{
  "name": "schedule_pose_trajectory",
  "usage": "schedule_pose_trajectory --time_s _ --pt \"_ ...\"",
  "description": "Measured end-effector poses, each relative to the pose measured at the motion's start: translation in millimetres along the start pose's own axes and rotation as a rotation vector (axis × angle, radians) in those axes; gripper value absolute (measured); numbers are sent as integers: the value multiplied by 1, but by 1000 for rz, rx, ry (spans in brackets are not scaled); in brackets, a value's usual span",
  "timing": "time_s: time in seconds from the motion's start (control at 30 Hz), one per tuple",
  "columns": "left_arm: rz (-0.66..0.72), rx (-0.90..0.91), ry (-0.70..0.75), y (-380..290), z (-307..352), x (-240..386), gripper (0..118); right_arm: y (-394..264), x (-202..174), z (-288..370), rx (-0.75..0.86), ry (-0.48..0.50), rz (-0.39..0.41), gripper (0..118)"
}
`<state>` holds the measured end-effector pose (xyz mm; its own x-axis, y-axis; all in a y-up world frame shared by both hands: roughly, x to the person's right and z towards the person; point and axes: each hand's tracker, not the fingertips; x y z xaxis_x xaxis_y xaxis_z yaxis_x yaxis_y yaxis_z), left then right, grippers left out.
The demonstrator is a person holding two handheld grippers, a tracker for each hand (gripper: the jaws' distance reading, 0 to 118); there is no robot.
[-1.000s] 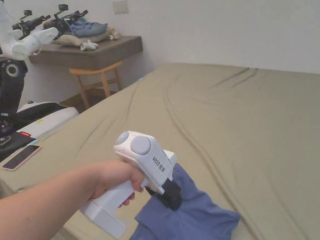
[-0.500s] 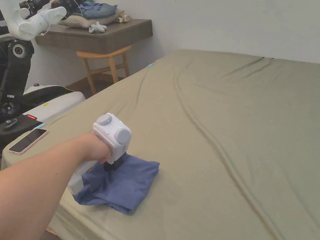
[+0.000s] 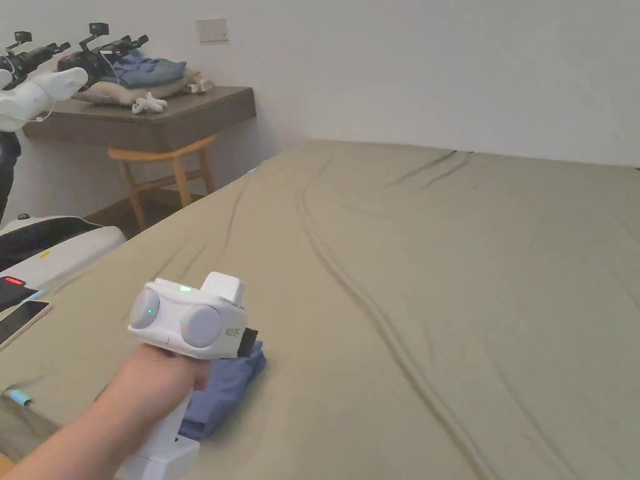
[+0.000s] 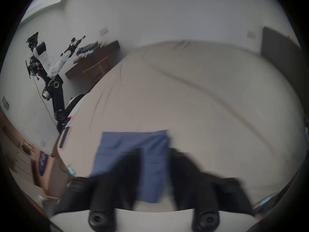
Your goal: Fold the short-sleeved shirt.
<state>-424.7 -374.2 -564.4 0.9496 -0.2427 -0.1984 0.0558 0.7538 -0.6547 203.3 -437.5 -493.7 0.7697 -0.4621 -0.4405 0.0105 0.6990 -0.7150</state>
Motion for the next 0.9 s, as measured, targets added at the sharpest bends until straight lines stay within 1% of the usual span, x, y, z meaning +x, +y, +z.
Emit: schedule_pose_trajectory --time_s 0.03,0.1,0.17,0.23,0.27,0.3,0.33,0.37,0.4,0.43,0.47,0.5,0.53,0.57,0.6,0.63,0.73,0.77,0.8,0.9 --pt "26 69 -10 -3 16 23 5 3 -5 6 29 -28 10 0" --pt "32 153 -107 -6 43 64 0 6 -5 16 83 -89 38 0" --pt "46 238 -160 -5 73 112 0 12 -14 27 148 -181 102 0" --pt "54 330 -217 0 105 150 0 19 -22 37 203 -284 112 0" --pt "56 370 -243 4 116 164 0 22 -29 43 250 -346 140 0" --pt "65 418 -259 7 132 181 0 26 -40 50 312 -414 193 0" --pt "54 446 -279 8 147 193 0 30 -50 57 365 -463 230 0" --pt "62 491 -309 6 160 200 0 33 -56 63 404 -494 250 0" --pt "111 563 -341 5 174 207 0 35 -64 71 465 -545 265 0" --pt "127 604 -363 0 187 215 0 37 -63 77 543 -588 284 0" --pt "110 629 -359 -3 195 221 0 35 -66 83 591 -600 297 0" --pt "84 661 -348 -7 204 229 0 31 -71 91 660 -633 312 0" --pt "50 689 -353 -11 208 233 0 25 -75 97 713 -659 381 0" --pt "-20 700 -368 -14 212 237 0 22 -76 100 722 -674 417 0" --pt "-41 730 -348 -18 214 240 0 15 -75 102 712 -680 393 0" --pt "-11 750 -338 -25 216 241 0 9 -75 104 718 -683 392 0" --pt "56 698 -367 -29 215 241 0 2 -68 106 706 -707 381 0" --pt "72 708 -372 -31 215 239 0 1 -66 106 701 -717 373 0" --pt "72 718 -367 -35 218 239 0 0 -63 106 687 -737 373 0" --pt "69 766 -314 -43 218 239 0 -2 -57 107 693 -746 369 0"
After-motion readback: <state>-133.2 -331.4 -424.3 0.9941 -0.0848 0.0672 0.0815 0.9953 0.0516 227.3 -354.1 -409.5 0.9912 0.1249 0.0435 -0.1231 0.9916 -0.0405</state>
